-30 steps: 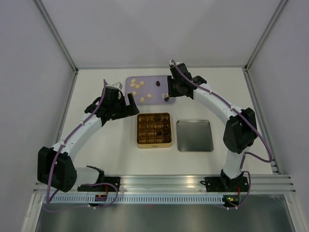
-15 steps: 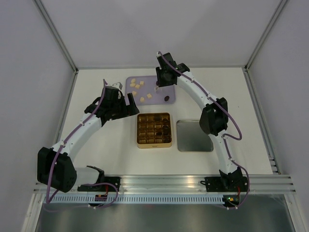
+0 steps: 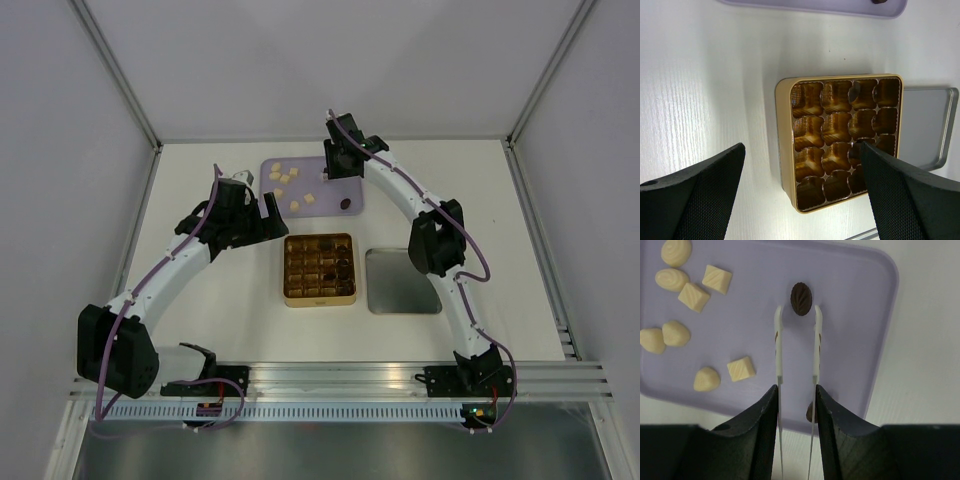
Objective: Pack the chocolate
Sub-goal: Pick up the fake chocolate from the plate.
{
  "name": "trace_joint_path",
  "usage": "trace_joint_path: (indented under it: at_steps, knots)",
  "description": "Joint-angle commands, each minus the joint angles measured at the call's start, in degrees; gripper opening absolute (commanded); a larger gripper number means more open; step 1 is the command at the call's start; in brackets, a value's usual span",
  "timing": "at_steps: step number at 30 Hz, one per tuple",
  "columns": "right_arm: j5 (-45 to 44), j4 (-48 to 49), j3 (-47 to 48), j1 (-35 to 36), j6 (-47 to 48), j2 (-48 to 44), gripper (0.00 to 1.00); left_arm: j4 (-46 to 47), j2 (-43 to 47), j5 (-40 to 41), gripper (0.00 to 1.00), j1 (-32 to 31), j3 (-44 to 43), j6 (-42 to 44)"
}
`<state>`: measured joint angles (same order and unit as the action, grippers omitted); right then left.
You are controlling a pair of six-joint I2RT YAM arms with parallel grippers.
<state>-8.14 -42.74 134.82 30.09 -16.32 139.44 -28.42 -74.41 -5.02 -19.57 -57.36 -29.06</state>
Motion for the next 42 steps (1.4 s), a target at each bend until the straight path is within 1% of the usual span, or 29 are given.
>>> trace_joint_path:
  at_steps: [1, 4, 7, 9, 22, 26, 28, 29, 33, 36, 37, 39, 40, 41, 42]
  knots:
    - [-1.61, 4.51, 3.77, -0.2, -0.3, 1.45, 0.4, 0.39, 1.11, -0.61, 1.0, 0.41, -0.47, 0.93]
    - [-1.79, 4.86, 5.53, -0.29, -0.21, 2.59, 0.4, 0.3, 1.11, -0.61, 1.0, 0.32, -0.47, 0.76]
    - [-1.44, 5.74, 5.27, -0.64, -0.12, 2.68, 0.4, 0.3, 1.2, -0.61, 1.0, 0.32, -0.38, 0.76]
    - [-0.91, 5.92, 5.1, -0.73, -0.21, 2.86, 0.38, 0.39, 1.37, -0.61, 1.0, 0.41, -0.29, 0.76]
    - [-0.38, 8.2, 5.27, -1.17, -0.73, 4.88, 0.36, 0.39, 1.11, -0.43, 1.0, 0.32, -0.29, 0.5]
    - [0.14, 7.5, 5.19, -1.34, -0.74, 4.0, 0.22, 0.39, 1.2, -0.43, 1.0, 0.41, -0.38, 0.5]
    - [0.85, 7.5, 4.22, -1.34, -0.73, 1.99, 0.2, 0.39, 1.29, -0.52, 1.0, 0.41, -0.47, 0.58]
    - [0.93, 7.76, 2.74, -1.26, -0.47, 1.11, 0.16, 0.3, 1.29, -0.43, 1.0, 0.41, -0.56, 0.58]
    - [2.16, 9.52, -2.19, -1.17, 0.93, -4.16, 0.1, 0.39, 1.29, -0.26, 1.0, 0.33, -0.64, 0.58]
    - [3.48, 10.83, -7.81, -1.08, 2.95, -9.34, 0.05, 0.3, 1.46, -0.17, 1.0, 0.32, -0.47, 0.58]
    - [3.74, 12.14, -9.82, -1.0, 3.48, -12.49, 0.04, 0.3, 1.46, -0.08, 1.0, 0.32, -0.47, 0.5]
    - [4.01, 14.08, -17.02, -0.73, 4.45, -16.02, 0.01, 0.3, 1.64, 0.01, 1.0, 0.41, -0.38, 0.58]
    - [4.1, 16.61, -19.66, -0.56, 5.15, -19.69, 0.0, 0.39, 1.64, 0.18, 1.0, 0.33, -0.38, 0.58]
    - [4.62, 17.94, -25.0, -0.47, 5.15, -21.47, 0.0, 0.39, 1.55, 0.18, 1.0, 0.32, -0.38, 0.58]
    - [4.8, 19.09, -27.31, -0.38, 5.15, -23.23, 0.0, 0.39, 1.55, 0.18, 1.0, 0.41, -0.38, 0.5]
